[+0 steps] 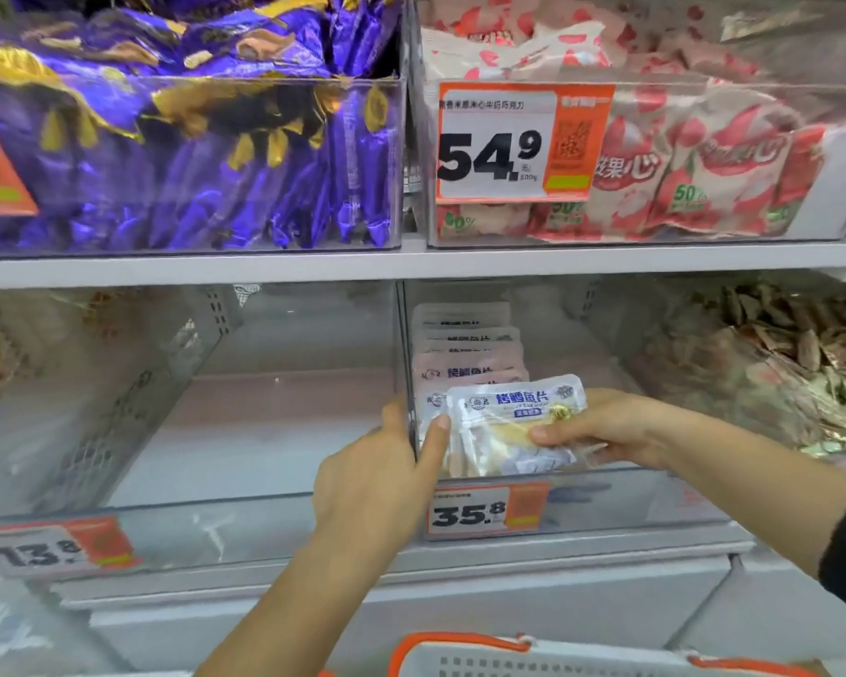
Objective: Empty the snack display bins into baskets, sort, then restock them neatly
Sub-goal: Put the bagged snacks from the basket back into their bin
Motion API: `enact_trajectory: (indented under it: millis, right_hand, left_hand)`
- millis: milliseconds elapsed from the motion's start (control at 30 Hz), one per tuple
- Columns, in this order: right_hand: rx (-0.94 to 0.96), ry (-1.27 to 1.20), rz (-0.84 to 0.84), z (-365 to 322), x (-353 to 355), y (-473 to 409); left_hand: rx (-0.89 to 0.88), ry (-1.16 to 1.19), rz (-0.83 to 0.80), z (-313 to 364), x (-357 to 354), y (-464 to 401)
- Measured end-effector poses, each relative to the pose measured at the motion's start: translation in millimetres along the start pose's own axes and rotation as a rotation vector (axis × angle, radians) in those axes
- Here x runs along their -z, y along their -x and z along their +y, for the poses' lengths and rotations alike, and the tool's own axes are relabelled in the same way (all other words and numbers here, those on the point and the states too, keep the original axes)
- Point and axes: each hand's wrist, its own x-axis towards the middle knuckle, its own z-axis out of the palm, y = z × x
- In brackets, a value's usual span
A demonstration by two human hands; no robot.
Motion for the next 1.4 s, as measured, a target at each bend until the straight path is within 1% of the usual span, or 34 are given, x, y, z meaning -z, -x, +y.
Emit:
enact_trajectory:
  millis: [167, 233, 400, 467, 533, 667, 733, 833, 900, 967, 1033, 1067, 1100, 1133, 1167, 1300, 1333, 1400]
  right_hand:
    - [0.038, -0.001, -0.037, -1, -4, 2]
    - [0.101, 0.000, 0.026, -3, -7, 3]
    - [0.328, -0.060, 0.223, -8, -15, -6]
    - [0.371, -0.049, 0.243, -9, -18, -7]
    - [0.368, -0.030, 0.153, -9, -19, -5]
    - [0.262, 0.127, -0.125, -3, -14, 3]
    - [0.211, 0.193, -0.193, -2, -8, 7]
    - [0.116, 0.263, -0.086, -6, 4, 14]
    - [0.117, 0.247, -0.099, -11, 7, 21]
    - [0.162, 0.193, -0.081, -20, 3, 25]
    - [0.267, 0.204, 0.076, -35, -7, 22]
    - [0.343, 0.278, 0.177, -42, -13, 18]
    - [0.416, 0.409, 0.257, -50, -19, 11]
    - [0.467, 0.553, 0.306, -56, -26, 5]
    - [0.487, 0.672, 0.313, -59, -33, -3]
    - [0.386, 0.968, 0.174, -55, -56, -18]
    - [0.369, 0.993, 0.141, -53, -58, -13]
    - [0.360, 0.962, 0.103, -52, -58, -2]
  left_hand:
    - [-0.012, -0.021, -0.007, 0, 1, 1]
    - [-0.012, -0.032, -0.013, 1, 2, 2]
    - [0.005, -0.038, -0.024, 2, 2, 2]
    - [0.002, -0.033, -0.020, 2, 2, 2]
    - [0.001, -0.025, -0.019, 2, 3, 2]
    - [-0.002, -0.025, -0.015, 2, 3, 2]
    - [-0.006, -0.020, -0.010, 1, 3, 2]
    - [-0.011, -0.016, -0.007, 1, 4, 2]
    - [-0.011, -0.013, -0.007, 1, 4, 3]
    - [-0.010, -0.007, -0.008, 1, 4, 3]
    - [-0.007, -0.003, -0.015, 2, 4, 3]
    - [-0.005, -0.004, -0.020, 2, 5, 3]
    - [-0.004, -0.005, -0.025, 3, 5, 3]
    - [-0.005, -0.007, -0.028, 3, 5, 3]
    - [-0.005, -0.009, -0.030, 3, 5, 3]
    - [-0.003, -0.020, -0.029, 3, 5, 3]
    - [-0.006, -0.023, -0.025, 3, 4, 3]
    - [-0.013, -0.024, -0.013, 3, 4, 3]
